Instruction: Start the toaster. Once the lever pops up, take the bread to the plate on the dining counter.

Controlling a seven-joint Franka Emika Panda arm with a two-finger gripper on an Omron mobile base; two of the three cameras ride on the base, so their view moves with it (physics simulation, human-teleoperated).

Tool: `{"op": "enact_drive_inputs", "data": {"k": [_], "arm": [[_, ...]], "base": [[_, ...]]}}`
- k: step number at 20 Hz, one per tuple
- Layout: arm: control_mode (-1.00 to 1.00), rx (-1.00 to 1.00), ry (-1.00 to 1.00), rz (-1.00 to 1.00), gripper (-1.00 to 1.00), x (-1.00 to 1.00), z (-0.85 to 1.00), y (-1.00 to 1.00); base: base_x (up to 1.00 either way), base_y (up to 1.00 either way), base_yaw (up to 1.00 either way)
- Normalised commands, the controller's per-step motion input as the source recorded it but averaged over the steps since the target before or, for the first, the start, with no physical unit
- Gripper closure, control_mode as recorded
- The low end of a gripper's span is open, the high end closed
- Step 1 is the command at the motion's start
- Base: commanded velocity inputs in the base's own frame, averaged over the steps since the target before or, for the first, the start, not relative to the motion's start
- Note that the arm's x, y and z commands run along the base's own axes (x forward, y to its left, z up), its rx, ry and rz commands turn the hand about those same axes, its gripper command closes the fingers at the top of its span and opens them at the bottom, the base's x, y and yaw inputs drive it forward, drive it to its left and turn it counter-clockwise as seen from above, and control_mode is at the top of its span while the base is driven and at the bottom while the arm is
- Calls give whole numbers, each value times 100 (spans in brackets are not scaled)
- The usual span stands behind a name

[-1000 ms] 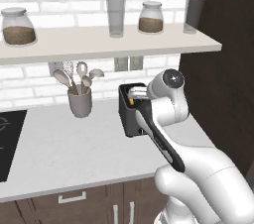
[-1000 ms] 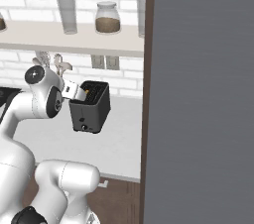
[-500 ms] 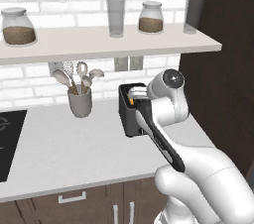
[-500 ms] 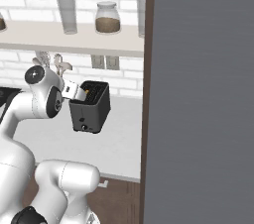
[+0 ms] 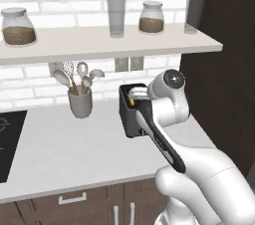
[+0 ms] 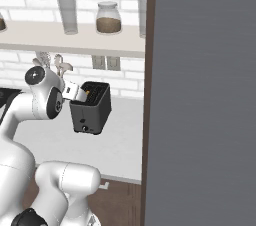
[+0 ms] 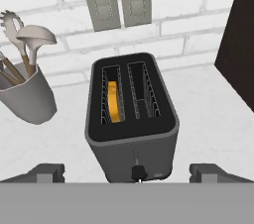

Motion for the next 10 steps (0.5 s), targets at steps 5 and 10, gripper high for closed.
{"op": "enact_drive_inputs", "data": {"k": [5, 10], "arm": [[-100, 0, 0, 0, -100, 0, 0, 0], [-100, 0, 0, 0, -100, 0, 0, 0]], "base": [[0, 0, 0], [0, 0, 0]]}}
